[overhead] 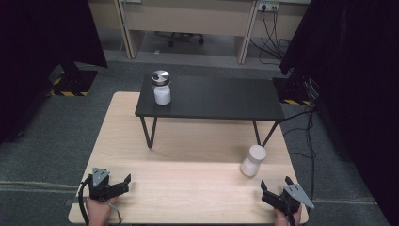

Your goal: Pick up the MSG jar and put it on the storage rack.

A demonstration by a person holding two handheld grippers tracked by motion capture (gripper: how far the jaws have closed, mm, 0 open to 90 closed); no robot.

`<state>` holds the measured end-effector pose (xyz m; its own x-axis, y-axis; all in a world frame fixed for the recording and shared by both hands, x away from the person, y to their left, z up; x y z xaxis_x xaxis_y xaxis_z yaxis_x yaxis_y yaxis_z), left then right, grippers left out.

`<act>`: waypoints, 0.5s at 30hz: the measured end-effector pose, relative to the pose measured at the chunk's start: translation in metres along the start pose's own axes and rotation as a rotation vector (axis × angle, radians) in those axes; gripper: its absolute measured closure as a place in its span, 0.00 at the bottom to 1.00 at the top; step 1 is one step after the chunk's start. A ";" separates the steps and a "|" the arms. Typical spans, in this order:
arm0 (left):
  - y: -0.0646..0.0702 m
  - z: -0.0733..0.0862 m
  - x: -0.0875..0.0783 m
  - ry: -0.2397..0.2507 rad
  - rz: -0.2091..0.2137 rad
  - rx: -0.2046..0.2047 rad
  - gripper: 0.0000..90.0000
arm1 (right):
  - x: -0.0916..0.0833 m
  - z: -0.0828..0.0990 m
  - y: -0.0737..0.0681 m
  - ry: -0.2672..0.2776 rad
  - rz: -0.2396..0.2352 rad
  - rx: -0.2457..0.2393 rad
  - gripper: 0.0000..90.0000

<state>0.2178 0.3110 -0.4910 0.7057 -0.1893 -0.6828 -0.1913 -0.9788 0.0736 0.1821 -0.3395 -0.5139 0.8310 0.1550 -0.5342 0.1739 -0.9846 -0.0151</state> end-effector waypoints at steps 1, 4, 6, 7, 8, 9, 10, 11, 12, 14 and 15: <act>0.000 0.000 0.000 0.001 0.000 0.000 0.00 | 0.000 0.000 0.000 0.002 0.004 0.000 0.00; 0.000 0.001 0.000 0.006 0.002 -0.001 0.00 | -0.002 0.000 -0.002 0.011 0.008 0.008 0.00; 0.000 0.001 0.000 0.007 0.002 -0.002 0.00 | -0.003 0.000 -0.002 0.019 0.004 0.007 0.00; 0.000 0.001 0.000 0.008 0.000 -0.007 0.00 | -0.003 0.000 -0.003 0.024 0.000 0.008 0.00; 0.000 0.001 -0.001 0.009 -0.002 -0.012 0.00 | -0.004 -0.001 -0.004 0.029 -0.002 0.010 0.00; -0.001 0.002 -0.001 0.011 -0.003 -0.017 0.00 | -0.005 -0.001 -0.005 0.038 -0.005 0.010 0.00; -0.001 0.002 -0.001 0.014 -0.003 -0.021 0.00 | -0.005 -0.001 -0.006 0.049 -0.012 0.008 0.00; -0.001 0.003 -0.001 0.017 -0.002 -0.024 0.00 | -0.005 -0.002 -0.007 0.059 -0.019 0.009 0.00; -0.001 0.003 -0.001 0.017 -0.002 -0.025 0.00 | -0.005 -0.002 -0.008 0.068 -0.025 0.006 0.00; -0.001 0.003 -0.001 0.016 -0.001 -0.023 0.00 | -0.005 -0.005 -0.011 0.079 -0.032 -0.001 0.00; -0.001 0.002 -0.001 0.015 -0.002 -0.022 0.00 | -0.005 -0.006 -0.012 0.081 -0.037 -0.003 0.00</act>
<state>0.2157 0.3120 -0.4923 0.7164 -0.1883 -0.6718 -0.1752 -0.9806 0.0880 0.1791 -0.3276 -0.5058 0.8641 0.1974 -0.4630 0.2068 -0.9779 -0.0309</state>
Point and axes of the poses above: each handheld gripper's, and its own axes: x roughly forward along the jaws, z roughly out of its underside, y roughly to its right, the point moved 2 cm from there along x, roughly forward along the jaws, and after that the axes turned 13 degrees about -y, right-handed, at the moved point
